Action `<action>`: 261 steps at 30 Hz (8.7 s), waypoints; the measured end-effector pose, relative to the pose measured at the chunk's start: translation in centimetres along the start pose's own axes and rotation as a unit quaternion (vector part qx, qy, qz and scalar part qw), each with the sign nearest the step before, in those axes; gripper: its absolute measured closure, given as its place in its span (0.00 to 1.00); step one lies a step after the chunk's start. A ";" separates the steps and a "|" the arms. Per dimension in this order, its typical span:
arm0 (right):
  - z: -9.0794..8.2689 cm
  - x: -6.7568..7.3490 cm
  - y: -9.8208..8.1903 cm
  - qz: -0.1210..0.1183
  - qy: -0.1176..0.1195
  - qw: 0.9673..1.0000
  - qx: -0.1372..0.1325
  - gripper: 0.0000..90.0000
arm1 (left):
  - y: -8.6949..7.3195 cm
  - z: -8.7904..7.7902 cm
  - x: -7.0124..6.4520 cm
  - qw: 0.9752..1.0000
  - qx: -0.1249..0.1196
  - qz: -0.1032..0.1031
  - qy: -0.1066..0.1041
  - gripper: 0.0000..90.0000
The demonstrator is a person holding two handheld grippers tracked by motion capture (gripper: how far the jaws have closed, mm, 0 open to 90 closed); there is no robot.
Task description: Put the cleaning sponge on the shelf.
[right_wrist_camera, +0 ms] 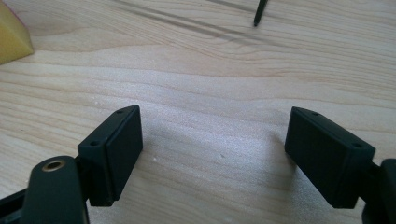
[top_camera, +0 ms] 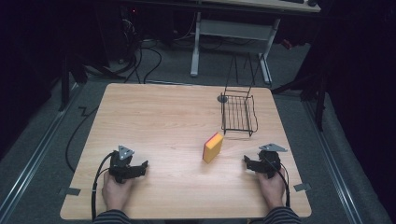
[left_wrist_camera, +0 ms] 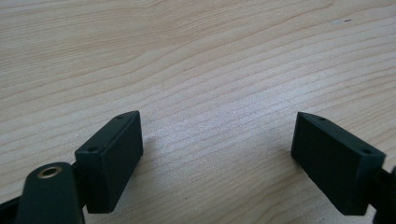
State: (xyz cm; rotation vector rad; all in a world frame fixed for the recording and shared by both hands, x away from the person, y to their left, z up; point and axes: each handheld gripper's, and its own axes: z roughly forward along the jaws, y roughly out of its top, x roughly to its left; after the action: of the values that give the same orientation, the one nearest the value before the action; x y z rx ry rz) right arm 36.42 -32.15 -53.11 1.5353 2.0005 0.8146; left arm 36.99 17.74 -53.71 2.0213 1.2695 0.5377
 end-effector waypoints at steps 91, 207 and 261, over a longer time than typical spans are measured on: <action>-4.3 -1.3 1.6 0.062 0.091 0.991 -0.070 0.23 | 0.0 0.0 0.0 1.000 0.000 -0.001 0.000 0.19; 2.1 10.9 6.8 -0.076 0.185 0.978 -0.067 0.17 | 0.0 0.0 0.0 1.000 0.000 0.000 -0.001 0.19; -2.0 8.6 6.8 -0.070 0.178 0.977 -0.093 0.23 | 0.0 0.0 0.0 1.000 0.000 0.000 -0.001 0.19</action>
State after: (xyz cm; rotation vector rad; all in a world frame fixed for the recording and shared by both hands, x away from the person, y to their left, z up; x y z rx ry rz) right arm 37.54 -22.85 -47.06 1.1936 2.1766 1.2498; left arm 37.00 17.76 -53.71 2.0210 1.2681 0.5348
